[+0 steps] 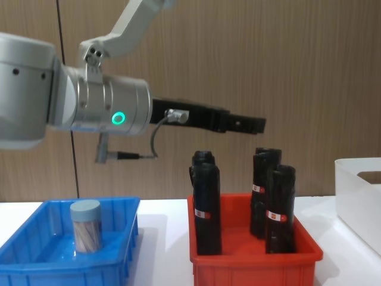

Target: Pick the cotton swabs from the blue box and place them into the white box.

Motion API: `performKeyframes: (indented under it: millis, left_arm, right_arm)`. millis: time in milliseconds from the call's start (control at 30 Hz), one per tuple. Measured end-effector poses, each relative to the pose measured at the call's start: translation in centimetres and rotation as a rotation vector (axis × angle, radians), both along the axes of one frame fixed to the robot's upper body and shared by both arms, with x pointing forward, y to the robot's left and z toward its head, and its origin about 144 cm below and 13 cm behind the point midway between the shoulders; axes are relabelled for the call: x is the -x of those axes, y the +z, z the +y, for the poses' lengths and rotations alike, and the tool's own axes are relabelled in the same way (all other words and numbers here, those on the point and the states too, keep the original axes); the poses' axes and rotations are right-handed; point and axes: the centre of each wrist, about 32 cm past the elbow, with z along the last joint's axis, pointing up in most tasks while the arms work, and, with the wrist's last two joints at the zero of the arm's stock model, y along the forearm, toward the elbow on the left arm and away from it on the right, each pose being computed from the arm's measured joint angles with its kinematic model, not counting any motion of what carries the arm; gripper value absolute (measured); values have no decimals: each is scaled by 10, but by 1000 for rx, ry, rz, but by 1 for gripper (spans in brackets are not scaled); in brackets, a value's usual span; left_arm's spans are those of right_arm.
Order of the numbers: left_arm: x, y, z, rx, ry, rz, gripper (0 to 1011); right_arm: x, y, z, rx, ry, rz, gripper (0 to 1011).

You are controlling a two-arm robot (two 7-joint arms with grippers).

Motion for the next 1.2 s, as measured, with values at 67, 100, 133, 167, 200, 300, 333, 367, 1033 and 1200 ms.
performKeyframes:
  millis: [67,100,133,167,200,300,333,367,1033,1200]
  left_arm:
    - [4,-5,1,-1,22,-14,1000]
    - [6,-6,1,-2,30,-19,1000]
    - [7,-8,1,-2,38,-23,1000]
    - [10,-11,1,-3,54,-32,1000]
    - [14,-14,2,-4,69,-41,999]
    - [18,-18,2,-4,91,-55,1000]
    - [21,-22,2,-4,106,-63,1000]
    - [23,-23,3,-4,114,-67,1000]
    - [68,-58,4,12,299,-178,999]
    - [81,-67,4,23,347,-207,1000]
  right_arm:
    - [5,0,6,0,14,-8,1002]
    - [7,0,8,0,18,-11,1001]
    - [9,0,9,0,22,-14,1001]
    - [12,0,13,0,31,-20,1001]
    - [14,0,15,-1,36,-23,1001]
    - [21,0,22,-2,54,-34,1002]
    - [22,0,24,-3,58,-37,1001]
    - [24,1,26,-4,62,-41,1001]
    - [79,9,75,-46,177,-117,1001]
    - [91,13,85,-60,201,-134,1001]
